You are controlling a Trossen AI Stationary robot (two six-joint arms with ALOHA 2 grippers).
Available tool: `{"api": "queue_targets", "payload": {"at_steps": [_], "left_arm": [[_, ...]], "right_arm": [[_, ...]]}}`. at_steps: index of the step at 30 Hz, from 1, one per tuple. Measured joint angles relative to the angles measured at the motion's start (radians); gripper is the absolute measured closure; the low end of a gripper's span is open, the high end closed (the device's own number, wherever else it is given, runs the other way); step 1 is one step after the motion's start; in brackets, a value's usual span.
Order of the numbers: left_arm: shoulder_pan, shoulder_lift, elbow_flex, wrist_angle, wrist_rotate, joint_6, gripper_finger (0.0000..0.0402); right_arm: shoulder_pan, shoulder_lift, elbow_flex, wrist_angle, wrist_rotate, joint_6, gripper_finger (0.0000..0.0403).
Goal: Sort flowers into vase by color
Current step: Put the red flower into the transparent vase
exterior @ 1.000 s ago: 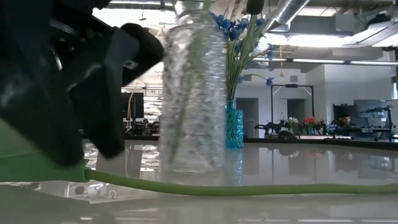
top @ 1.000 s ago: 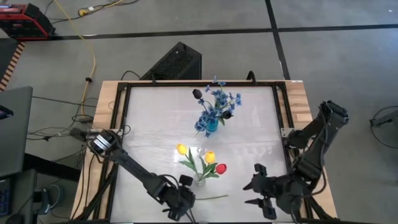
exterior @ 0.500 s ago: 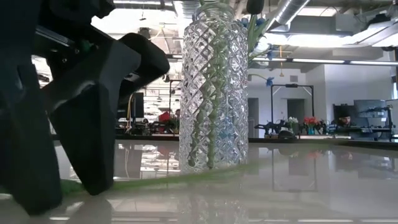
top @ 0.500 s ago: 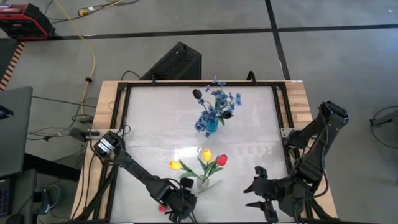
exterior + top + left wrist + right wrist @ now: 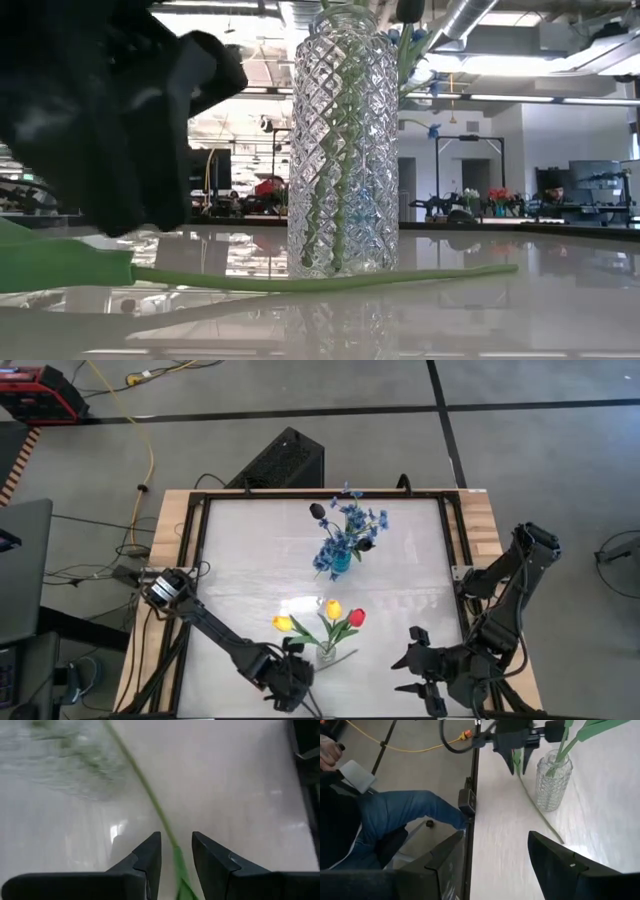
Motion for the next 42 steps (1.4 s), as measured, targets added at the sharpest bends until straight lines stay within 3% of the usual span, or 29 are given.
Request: {"api": "queue_targets", "payload": {"at_steps": [13, 24, 28, 33, 38, 42], "left_arm": [[0.01, 0.001, -0.004, 0.023, -0.027, -0.102, 0.0304], [0.009, 0.085, 0.0, 0.034, -0.023, -0.121, 0.0304], [0.005, 0.086, 0.007, 0.012, -0.014, -0.082, 0.0322], [-0.006, 0.091, 0.056, -0.084, -0.02, -0.031, 0.0392], [-0.049, 0.082, 0.162, -0.2, -0.037, 0.125, 0.04], [-0.095, 0.038, 0.234, -0.385, -0.061, 0.245, 0.0401]], "right_arm": [[0.0, 0.0, 0.0, -0.002, 0.0, 0.003, 0.0159], [0.0, 0.0, 0.0, 0.002, -0.001, -0.012, 0.0159], [0.0, 0.0, 0.0, 0.002, -0.001, -0.013, 0.0159], [0.0, 0.0, 0.0, 0.002, -0.001, -0.015, 0.0159], [0.0, 0.0, 0.0, 0.002, -0.001, -0.015, 0.0159], [0.0, 0.0, 0.0, 0.003, -0.001, -0.015, 0.0159]]}}
